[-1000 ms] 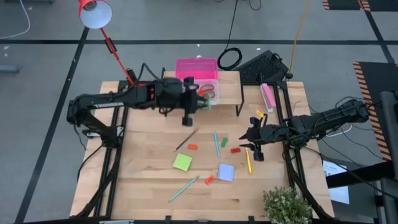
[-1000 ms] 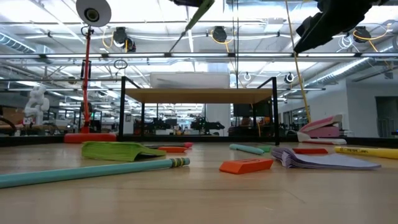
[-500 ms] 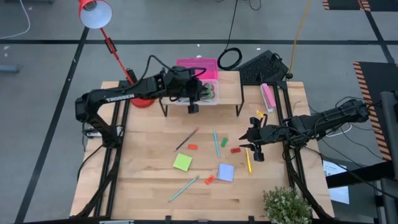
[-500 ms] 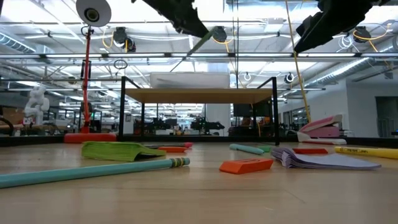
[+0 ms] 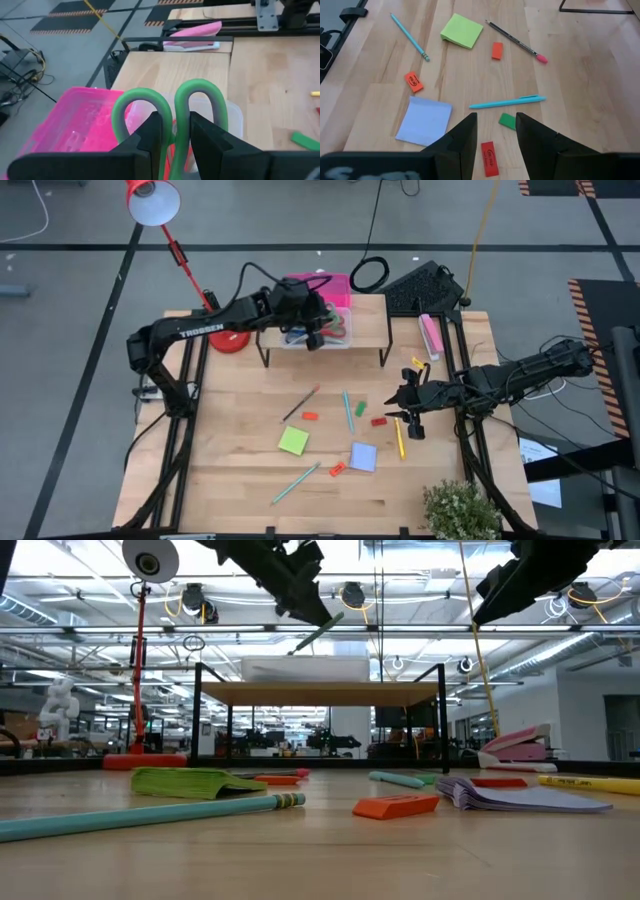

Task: Pack school essentials
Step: Put the green scissors into the pink supply box on the shelf, then put the yellow pen into the pink supply box on the shelf

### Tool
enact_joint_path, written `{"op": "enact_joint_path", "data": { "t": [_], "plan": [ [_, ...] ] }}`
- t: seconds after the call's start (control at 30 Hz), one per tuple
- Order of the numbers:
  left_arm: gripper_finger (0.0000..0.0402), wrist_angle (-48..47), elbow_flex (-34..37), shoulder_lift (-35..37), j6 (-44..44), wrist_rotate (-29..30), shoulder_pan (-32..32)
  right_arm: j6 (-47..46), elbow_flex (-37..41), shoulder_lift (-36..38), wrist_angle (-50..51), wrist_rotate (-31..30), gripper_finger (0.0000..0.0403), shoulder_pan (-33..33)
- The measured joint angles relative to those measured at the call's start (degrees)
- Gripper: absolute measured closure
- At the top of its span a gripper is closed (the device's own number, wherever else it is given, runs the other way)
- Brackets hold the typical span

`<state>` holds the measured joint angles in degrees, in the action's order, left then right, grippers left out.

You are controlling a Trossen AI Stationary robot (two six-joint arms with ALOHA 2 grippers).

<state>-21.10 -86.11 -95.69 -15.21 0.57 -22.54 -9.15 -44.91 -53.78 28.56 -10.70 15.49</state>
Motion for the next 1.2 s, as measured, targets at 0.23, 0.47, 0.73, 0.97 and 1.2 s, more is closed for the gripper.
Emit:
{"op": "enact_joint_path", "data": {
  "t": [0.23, 0.47, 0.73, 0.97, 1.2],
  "plan": [
    [0.0314, -0.6, 0.0, -0.7, -0.9, -0.4, 0.1, 0.0, 0.0, 0.0, 0.0, 0.0, 0.0273, 0.0],
    [0.0314, -1.8, 0.0, -1.3, -1.7, -0.4, 0.3, -0.1, 0.0, 0.0, 0.0, 0.0, 0.0273, 0.0],
    [0.03, -1.9, 0.0, -1.2, -2.9, -0.4, 0.4, -0.2, 0.0, 0.0, 0.0, 0.0, 0.0273, 0.0],
    [0.0236, -1.9, 0.0, -1.2, -2.9, 1.1, 0.4, -0.2, 0.0, 0.0, 0.0, 0.0, 0.0273, 0.0],
    [0.0223, -1.8, 0.0, -1.2, -2.7, 1.4, 0.6, -0.2, 0.0, 0.0, 0.0, 0.0, 0.0273, 0.0]
  ]
}}
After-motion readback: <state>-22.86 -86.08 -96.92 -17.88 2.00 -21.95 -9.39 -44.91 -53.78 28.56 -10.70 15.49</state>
